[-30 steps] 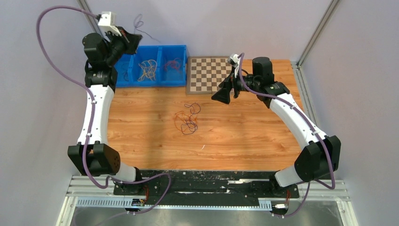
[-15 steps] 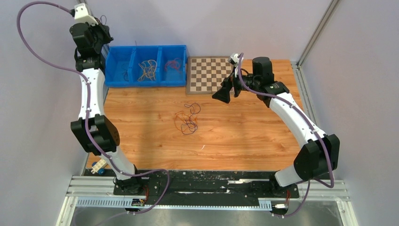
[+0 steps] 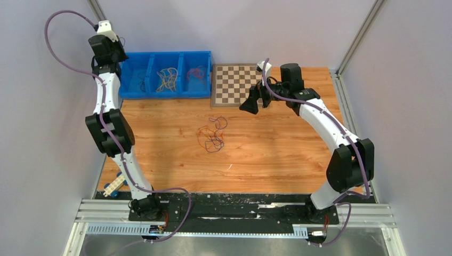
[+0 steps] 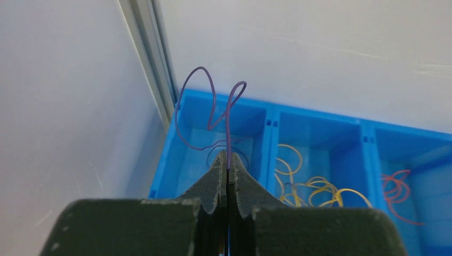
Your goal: Untangle the cables
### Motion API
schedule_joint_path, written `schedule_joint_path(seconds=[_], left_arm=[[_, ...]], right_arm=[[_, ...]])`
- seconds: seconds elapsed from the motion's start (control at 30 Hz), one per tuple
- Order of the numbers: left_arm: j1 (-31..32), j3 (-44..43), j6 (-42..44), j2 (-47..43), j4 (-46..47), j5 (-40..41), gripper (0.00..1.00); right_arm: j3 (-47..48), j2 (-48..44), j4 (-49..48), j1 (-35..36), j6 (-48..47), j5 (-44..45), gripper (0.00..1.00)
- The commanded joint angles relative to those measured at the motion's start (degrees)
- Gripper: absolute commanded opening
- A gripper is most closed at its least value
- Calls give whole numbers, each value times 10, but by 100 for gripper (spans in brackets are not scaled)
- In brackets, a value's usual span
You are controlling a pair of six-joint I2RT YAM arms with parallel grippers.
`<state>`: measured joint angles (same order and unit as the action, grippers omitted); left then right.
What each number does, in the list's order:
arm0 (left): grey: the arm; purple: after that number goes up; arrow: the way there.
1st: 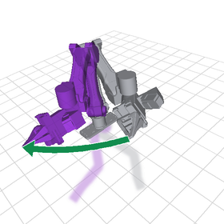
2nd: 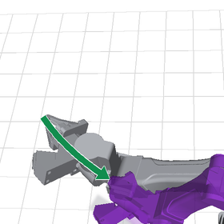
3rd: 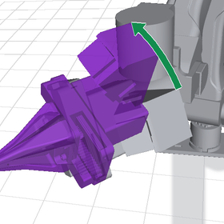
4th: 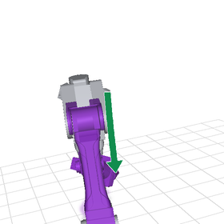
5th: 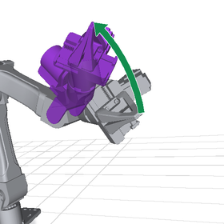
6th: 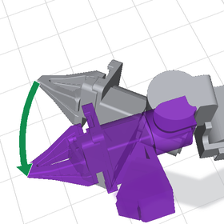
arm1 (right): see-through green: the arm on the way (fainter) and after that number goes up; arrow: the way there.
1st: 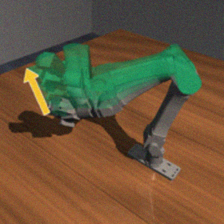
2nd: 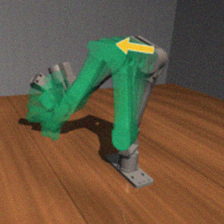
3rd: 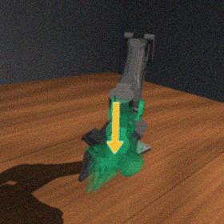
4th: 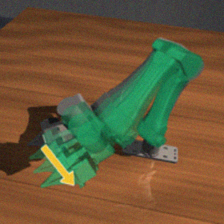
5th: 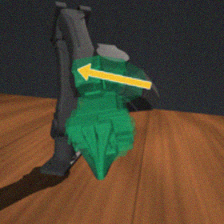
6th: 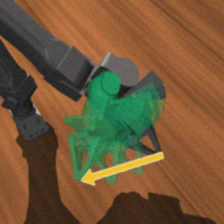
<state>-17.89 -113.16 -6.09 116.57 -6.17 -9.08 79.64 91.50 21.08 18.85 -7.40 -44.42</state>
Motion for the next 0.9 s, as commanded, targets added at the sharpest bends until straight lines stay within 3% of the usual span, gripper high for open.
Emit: schedule_joint_path(seconds=[0.0, 0.27, 0.7, 0.8, 0.87], left_arm=[[-11, -68, 40, 61, 46, -1, 0], [-11, -135, 86, 141, 93, 29, 0], [-13, -134, 143, 179, 123, 254, 0], [-13, -133, 137, 181, 108, 242, 0], [-14, -124, 113, 175, 93, 182, 0]], right_arm=[[36, 13, 9, -4, -10, 3, 100], [48, 34, 16, -5, -11, 11, 100], [80, 73, 23, -5, -6, 4, 100], [87, 80, 24, -4, -5, 1, 100], [90, 84, 25, -4, -5, 0, 100]])
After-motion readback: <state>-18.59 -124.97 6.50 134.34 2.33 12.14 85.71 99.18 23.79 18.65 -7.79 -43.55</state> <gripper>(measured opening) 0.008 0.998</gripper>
